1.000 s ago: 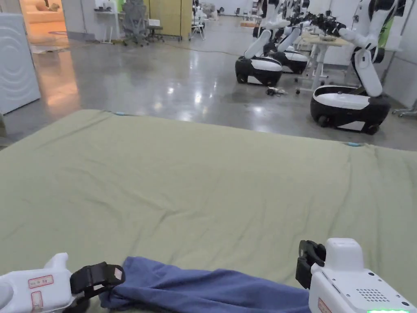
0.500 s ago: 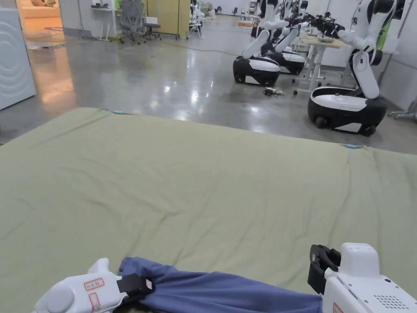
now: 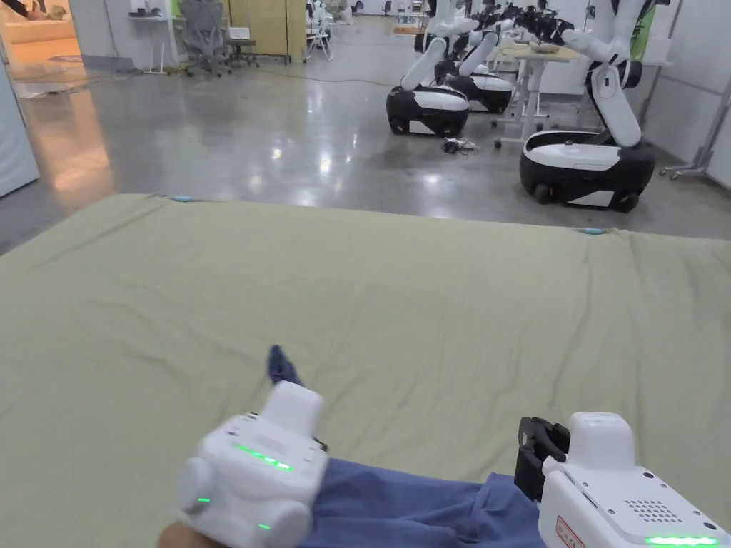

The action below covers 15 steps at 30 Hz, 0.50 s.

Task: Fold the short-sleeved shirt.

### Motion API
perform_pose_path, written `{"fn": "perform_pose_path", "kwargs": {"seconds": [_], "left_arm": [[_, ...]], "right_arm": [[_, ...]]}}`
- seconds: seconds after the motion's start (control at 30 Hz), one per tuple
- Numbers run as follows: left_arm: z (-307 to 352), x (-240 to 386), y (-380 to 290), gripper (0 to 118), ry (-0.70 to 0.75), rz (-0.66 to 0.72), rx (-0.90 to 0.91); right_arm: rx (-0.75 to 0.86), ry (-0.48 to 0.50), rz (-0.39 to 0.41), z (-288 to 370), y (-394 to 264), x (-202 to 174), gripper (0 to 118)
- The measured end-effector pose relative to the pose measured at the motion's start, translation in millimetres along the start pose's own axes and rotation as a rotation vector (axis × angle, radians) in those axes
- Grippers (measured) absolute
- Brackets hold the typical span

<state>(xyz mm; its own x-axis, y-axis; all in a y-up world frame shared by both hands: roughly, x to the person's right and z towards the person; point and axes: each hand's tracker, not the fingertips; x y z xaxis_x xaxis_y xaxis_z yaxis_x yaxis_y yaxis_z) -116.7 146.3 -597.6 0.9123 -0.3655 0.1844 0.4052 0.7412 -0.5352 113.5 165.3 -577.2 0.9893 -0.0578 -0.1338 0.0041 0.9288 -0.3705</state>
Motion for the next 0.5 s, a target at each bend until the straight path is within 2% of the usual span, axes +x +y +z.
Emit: {"fn": "perform_pose_path", "kwargs": {"seconds": [0.07,0.13,0.2,0.3,0.33,0.37,0.4,0.43,0.5], "left_arm": [[-13,53,-3,7,0.042,-0.237,-0.047],[-26,99,-14,7,0.051,-0.371,-0.072],[-45,116,-25,8,-0.032,-0.342,-0.148],[-44,118,-34,30,-0.020,-0.361,-0.174],[-37,113,-32,30,-0.052,-0.327,-0.152],[-29,103,-24,55,-0.070,-0.262,-0.155],[-16,83,-10,81,-0.146,-0.150,-0.141],[-3,65,0,99,-0.260,-0.027,-0.108],[19,27,12,100,-0.440,0.241,-0.031]], "right_arm": [[0.000,-0.012,-0.010,4,-5,6,13],[-0.009,-0.018,-0.028,7,-9,14,13],[-0.018,-0.023,-0.039,9,-13,21,13],[-0.028,-0.023,-0.042,13,-16,31,13],[-0.026,-0.027,-0.041,14,-16,33,13],[-0.025,-0.029,-0.040,14,-16,36,13],[-0.029,-0.028,-0.041,14,-15,39,13],[-0.032,-0.028,-0.046,13,-15,40,13],[-0.030,-0.026,-0.052,13,-15,41,13]]}}
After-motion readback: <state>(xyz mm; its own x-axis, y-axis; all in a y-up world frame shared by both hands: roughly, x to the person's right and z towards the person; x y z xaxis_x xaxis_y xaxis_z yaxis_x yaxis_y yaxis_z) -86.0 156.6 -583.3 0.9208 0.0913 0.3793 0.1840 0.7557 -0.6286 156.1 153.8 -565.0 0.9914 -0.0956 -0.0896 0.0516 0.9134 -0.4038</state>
